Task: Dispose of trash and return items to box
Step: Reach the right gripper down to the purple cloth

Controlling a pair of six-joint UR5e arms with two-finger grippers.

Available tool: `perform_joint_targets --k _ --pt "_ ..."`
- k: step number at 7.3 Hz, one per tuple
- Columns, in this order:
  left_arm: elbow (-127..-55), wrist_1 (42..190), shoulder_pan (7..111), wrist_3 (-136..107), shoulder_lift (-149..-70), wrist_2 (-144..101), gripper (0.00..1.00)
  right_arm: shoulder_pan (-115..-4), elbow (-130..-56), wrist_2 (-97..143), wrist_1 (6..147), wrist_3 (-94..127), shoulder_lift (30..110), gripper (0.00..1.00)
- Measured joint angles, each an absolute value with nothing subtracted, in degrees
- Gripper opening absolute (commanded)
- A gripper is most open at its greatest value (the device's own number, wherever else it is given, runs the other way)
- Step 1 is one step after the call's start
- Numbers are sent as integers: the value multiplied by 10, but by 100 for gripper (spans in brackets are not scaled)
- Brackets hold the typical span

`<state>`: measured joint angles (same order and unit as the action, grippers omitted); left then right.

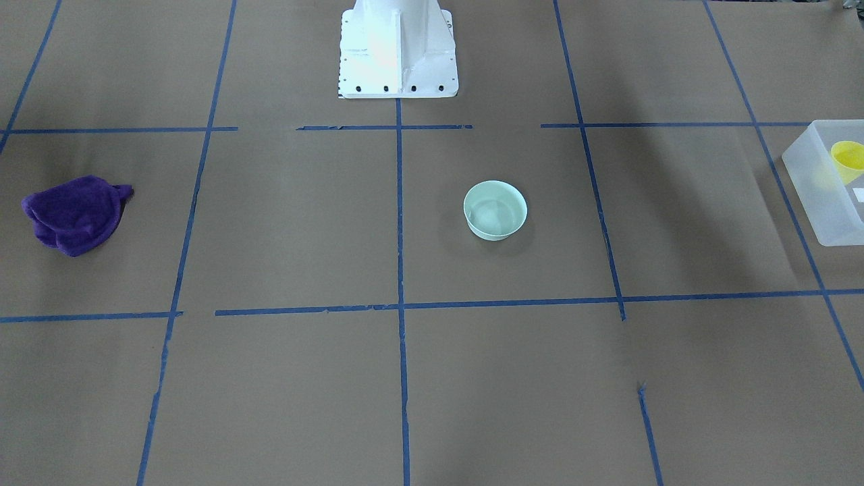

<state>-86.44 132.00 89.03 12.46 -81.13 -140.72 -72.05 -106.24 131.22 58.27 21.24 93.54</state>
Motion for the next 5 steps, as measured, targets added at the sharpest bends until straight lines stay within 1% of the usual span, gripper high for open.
perform_joint_targets --k 1,2,3,4,5 --pt "-866 1295 890 124 -836 -1407 100 -683 -1074 1294 568 221 962 100" --pt "-870 1281 890 123 -850 -1407 100 -648 -1081 1268 548 224 1003 98" --pt "-877 1276 891 123 -855 -1407 100 -625 -1080 1247 527 226 1038 89" --pt "-884 1274 891 123 -854 -1407 100 -610 -1074 1237 512 226 1062 60" --pt "-888 1274 892 123 -854 -1408 100 -598 -1064 1233 504 226 1074 51"
